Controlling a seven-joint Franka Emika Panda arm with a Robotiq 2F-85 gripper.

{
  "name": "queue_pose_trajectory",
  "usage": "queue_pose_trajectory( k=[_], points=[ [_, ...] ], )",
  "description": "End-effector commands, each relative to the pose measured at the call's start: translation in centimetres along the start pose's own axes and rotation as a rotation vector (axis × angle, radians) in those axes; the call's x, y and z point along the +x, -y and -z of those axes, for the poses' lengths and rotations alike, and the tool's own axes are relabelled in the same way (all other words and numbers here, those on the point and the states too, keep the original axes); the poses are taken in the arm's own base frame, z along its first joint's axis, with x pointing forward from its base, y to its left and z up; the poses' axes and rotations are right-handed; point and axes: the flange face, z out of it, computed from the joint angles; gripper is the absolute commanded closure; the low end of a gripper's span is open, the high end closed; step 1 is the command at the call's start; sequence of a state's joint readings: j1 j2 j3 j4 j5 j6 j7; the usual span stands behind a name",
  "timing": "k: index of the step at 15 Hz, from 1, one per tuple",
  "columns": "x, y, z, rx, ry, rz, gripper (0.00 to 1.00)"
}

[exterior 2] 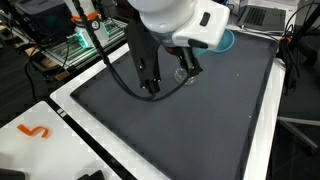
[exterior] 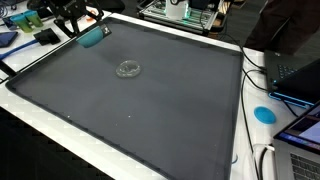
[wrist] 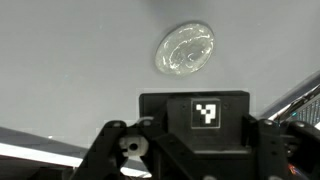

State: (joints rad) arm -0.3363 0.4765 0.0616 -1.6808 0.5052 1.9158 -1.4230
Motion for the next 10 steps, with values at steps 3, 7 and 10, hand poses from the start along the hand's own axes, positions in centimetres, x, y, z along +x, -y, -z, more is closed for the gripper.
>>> queue_pose_trajectory(
  k=[3, 7, 10],
  points=[
    [-2.5, 1.9, -0.4, -0.005, -0.088, 0.059, 0.69],
    [-3.6, 2.8, -0.9, -0.007, -0.116, 0.083, 0.69],
    [-4.3, 3.4, -1.3, -0.019, -0.126, 0.092, 0.69]
  ],
)
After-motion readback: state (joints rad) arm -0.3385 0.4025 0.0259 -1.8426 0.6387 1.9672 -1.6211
